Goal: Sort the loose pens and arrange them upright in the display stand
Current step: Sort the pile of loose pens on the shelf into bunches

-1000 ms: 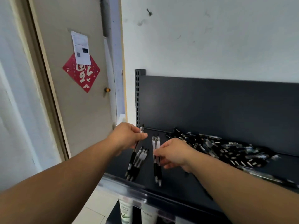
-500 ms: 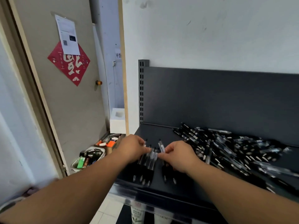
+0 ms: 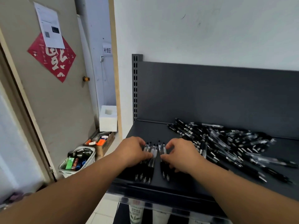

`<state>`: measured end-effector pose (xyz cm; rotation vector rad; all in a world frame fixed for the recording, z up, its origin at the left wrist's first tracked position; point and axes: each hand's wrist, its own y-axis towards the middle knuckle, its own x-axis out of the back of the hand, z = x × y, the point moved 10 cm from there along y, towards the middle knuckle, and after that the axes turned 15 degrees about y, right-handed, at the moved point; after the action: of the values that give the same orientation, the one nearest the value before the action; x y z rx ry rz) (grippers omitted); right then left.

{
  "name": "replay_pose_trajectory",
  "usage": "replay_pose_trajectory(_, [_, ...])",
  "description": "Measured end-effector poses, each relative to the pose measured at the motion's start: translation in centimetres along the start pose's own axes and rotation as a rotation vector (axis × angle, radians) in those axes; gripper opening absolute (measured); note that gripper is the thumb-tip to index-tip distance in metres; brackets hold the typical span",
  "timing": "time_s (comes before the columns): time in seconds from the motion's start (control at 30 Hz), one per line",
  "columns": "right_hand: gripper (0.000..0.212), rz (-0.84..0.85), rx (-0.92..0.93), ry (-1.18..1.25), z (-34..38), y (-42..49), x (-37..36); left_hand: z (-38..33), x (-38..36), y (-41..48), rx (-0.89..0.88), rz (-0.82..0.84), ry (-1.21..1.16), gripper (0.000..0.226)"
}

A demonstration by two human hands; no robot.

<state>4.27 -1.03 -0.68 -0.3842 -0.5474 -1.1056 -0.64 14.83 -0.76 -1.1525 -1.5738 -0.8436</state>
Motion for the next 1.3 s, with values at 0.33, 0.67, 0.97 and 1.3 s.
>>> replay_pose_trajectory(0.33, [0.034, 0.010, 0.099, 0.011, 1.5, -1.1, -0.7, -0.1, 0.7, 0.0, -0.011, -0.022, 0.051, 0.059])
replay_pose_trajectory(0.67, [0.034, 0.113, 0.001, 0.032, 1.1, -0.9, -1.9, -0.6, 0.4, -0.7, -0.050, 0.008, 0.052, 0.062])
replay_pose_trajectory(0.97, [0.017, 0.231, -0.083, 0.110, 0.6, -1.4, -1.9, -1.9, 0.3, 0.0, -0.075, 0.002, 0.068, 0.059])
replay_pose_trajectory(1.3, [0.019, -0.125, 0.121, -0.175, 1.1, -0.8, 5.9, -2.9, 0.1, 0.8, -0.091, -0.006, 0.243, 0.067])
